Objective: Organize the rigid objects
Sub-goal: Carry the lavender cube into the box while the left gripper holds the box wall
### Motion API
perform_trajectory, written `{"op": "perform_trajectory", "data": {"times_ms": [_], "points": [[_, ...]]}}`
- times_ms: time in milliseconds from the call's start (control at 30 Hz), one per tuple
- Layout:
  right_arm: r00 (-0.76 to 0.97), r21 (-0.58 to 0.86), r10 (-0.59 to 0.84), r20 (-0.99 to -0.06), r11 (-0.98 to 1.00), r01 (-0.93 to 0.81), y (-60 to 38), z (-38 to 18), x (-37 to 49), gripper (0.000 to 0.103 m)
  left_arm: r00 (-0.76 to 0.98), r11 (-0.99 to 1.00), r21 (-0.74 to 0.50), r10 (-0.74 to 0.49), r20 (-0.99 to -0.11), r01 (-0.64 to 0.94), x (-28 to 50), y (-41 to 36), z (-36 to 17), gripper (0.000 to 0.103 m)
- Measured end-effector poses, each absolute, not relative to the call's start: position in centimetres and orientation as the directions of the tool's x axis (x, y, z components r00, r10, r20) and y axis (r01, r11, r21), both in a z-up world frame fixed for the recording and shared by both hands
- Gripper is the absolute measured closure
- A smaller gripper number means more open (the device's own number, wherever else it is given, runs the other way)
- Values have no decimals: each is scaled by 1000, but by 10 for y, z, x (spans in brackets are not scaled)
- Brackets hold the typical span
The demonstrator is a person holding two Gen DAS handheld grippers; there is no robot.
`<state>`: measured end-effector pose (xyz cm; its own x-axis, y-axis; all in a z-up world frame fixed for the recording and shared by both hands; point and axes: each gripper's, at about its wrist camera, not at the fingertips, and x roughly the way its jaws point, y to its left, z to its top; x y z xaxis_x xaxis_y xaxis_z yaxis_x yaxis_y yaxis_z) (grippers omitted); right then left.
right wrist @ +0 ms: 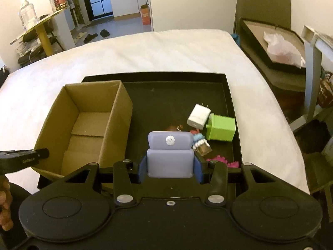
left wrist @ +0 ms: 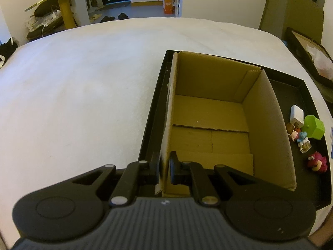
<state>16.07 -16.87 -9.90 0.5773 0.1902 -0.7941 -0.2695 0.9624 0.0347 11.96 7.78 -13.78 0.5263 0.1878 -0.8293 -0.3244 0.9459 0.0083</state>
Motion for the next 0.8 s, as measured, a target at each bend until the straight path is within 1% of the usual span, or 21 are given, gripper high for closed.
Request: {"op": "perform_trajectory", "data": {"times_ms": [367, 600, 800], "points": [[616, 7, 200, -762, 954, -300, -140, -83, 162, 60, 530, 947, -1, 179, -829, -321, 120, 80, -141, 95], [613, -6, 238, -754, 929, -369, -108, -77, 162, 60, 534, 947, -21, 163, -830, -322, 119, 84, -144, 95], [609, -43, 252, -752, 904, -426, -79, -82, 161, 60, 544, 947, -38, 150, -826, -318, 116, 89, -146, 94]]}}
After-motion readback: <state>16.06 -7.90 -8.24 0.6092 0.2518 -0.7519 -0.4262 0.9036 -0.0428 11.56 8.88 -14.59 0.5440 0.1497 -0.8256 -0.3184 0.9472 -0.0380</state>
